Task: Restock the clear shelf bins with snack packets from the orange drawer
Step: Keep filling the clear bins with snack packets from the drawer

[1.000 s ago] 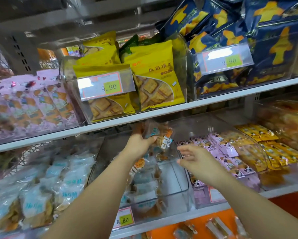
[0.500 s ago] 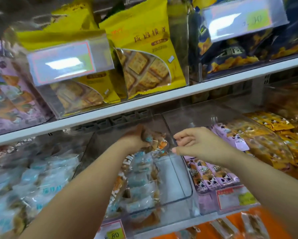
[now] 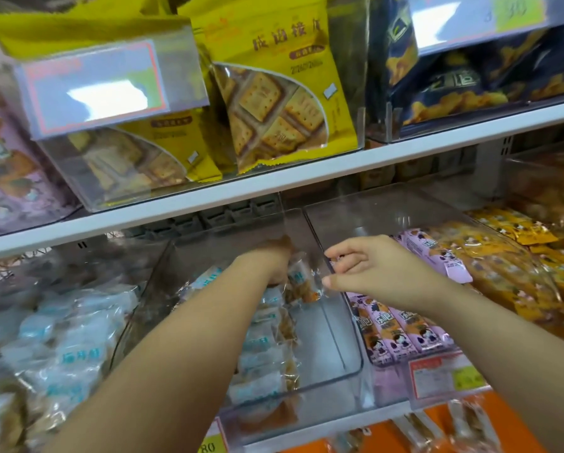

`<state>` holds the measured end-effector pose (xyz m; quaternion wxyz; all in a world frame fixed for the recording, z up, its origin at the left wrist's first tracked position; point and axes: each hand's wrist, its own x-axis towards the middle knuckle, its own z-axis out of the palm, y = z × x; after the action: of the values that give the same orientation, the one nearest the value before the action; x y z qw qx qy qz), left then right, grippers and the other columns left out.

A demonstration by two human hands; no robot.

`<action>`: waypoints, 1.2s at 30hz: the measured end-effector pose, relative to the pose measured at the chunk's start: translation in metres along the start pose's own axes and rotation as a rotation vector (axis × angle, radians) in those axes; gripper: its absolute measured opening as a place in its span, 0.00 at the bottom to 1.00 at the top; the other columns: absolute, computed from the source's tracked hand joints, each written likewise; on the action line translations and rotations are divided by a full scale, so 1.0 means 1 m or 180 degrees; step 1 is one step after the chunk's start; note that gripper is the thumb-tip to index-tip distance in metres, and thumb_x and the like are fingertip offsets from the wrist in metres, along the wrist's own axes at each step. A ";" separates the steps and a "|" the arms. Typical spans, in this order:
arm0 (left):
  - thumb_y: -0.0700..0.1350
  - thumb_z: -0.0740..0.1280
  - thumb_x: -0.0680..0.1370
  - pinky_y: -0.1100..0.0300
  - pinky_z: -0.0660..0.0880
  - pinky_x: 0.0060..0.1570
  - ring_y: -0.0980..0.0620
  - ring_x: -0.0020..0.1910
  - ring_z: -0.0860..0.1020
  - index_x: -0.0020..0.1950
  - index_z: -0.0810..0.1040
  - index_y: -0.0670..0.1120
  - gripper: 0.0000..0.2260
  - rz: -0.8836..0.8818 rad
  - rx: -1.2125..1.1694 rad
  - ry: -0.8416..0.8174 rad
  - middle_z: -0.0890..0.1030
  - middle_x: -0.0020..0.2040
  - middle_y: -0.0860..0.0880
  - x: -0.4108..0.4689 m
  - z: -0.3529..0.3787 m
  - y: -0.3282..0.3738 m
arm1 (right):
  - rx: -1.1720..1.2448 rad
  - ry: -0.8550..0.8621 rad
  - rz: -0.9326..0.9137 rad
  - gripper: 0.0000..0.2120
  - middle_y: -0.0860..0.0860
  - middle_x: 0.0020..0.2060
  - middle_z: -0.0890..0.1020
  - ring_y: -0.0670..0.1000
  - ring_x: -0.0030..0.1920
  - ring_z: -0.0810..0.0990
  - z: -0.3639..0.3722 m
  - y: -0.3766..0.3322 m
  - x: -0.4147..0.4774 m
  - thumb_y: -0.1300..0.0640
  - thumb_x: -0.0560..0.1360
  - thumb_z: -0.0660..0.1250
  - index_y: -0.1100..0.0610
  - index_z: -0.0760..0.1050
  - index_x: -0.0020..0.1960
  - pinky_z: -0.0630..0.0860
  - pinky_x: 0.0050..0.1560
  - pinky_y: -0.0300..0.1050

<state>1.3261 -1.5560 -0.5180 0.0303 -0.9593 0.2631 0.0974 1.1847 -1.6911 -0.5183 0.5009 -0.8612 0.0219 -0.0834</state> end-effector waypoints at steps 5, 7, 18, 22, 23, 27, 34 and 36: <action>0.46 0.75 0.72 0.54 0.74 0.57 0.46 0.58 0.75 0.68 0.69 0.43 0.27 0.0026 -0.0124 -0.0480 0.75 0.62 0.45 0.000 -0.002 -0.003 | -0.0032 -0.0022 -0.0011 0.20 0.43 0.42 0.81 0.42 0.44 0.81 -0.001 -0.001 -0.001 0.53 0.69 0.75 0.51 0.77 0.60 0.77 0.50 0.37; 0.48 0.75 0.71 0.55 0.73 0.57 0.47 0.59 0.75 0.69 0.68 0.45 0.29 -0.0016 -0.0413 -0.0317 0.74 0.64 0.46 -0.002 0.001 -0.007 | -0.0040 -0.0038 -0.0020 0.20 0.43 0.42 0.80 0.42 0.44 0.81 -0.001 -0.001 -0.001 0.53 0.69 0.75 0.51 0.77 0.60 0.77 0.49 0.37; 0.48 0.74 0.72 0.56 0.73 0.58 0.48 0.60 0.74 0.70 0.68 0.49 0.29 0.0194 -0.0463 0.0318 0.72 0.65 0.47 0.000 0.006 -0.005 | -0.0017 -0.0055 -0.0030 0.21 0.42 0.42 0.80 0.42 0.45 0.81 -0.001 0.000 -0.001 0.52 0.69 0.75 0.51 0.76 0.61 0.77 0.49 0.36; 0.55 0.73 0.70 0.55 0.74 0.50 0.49 0.51 0.74 0.61 0.70 0.49 0.24 0.0029 -0.0413 0.0510 0.74 0.56 0.49 -0.004 0.007 -0.003 | 0.0030 -0.0084 0.0002 0.21 0.42 0.41 0.81 0.41 0.45 0.81 -0.001 0.000 0.000 0.52 0.68 0.75 0.51 0.77 0.61 0.77 0.51 0.38; 0.55 0.73 0.71 0.54 0.74 0.52 0.48 0.52 0.74 0.60 0.70 0.49 0.23 0.0017 -0.0269 0.0483 0.74 0.57 0.48 -0.003 0.010 -0.002 | 0.0026 -0.0094 0.0011 0.22 0.43 0.41 0.81 0.41 0.45 0.81 -0.001 0.000 0.000 0.51 0.68 0.75 0.51 0.77 0.60 0.78 0.53 0.41; 0.54 0.72 0.72 0.50 0.76 0.54 0.46 0.54 0.76 0.61 0.72 0.48 0.21 -0.0201 -0.0061 0.0413 0.77 0.56 0.47 0.002 0.016 0.003 | 0.0043 -0.0083 0.0028 0.22 0.44 0.41 0.81 0.42 0.45 0.82 -0.001 0.002 0.002 0.52 0.69 0.75 0.51 0.76 0.61 0.78 0.54 0.42; 0.59 0.69 0.73 0.54 0.75 0.54 0.47 0.55 0.76 0.63 0.72 0.50 0.23 -0.0266 -0.0007 0.0437 0.77 0.58 0.49 -0.008 0.006 0.007 | -0.0051 -0.0098 0.0022 0.22 0.43 0.43 0.80 0.42 0.46 0.81 -0.002 -0.001 -0.001 0.52 0.69 0.74 0.52 0.76 0.62 0.77 0.53 0.40; 0.62 0.66 0.74 0.53 0.74 0.56 0.47 0.57 0.76 0.65 0.71 0.50 0.24 -0.0221 -0.0180 0.0437 0.76 0.60 0.49 -0.021 -0.004 0.000 | -0.0075 -0.0146 0.0037 0.23 0.43 0.45 0.80 0.43 0.48 0.81 -0.003 -0.003 -0.001 0.52 0.69 0.75 0.53 0.75 0.62 0.77 0.53 0.40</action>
<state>1.3089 -1.5461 -0.5100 -0.0116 -0.9728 0.2283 0.0378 1.1828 -1.6917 -0.5143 0.4915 -0.8686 0.0163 -0.0605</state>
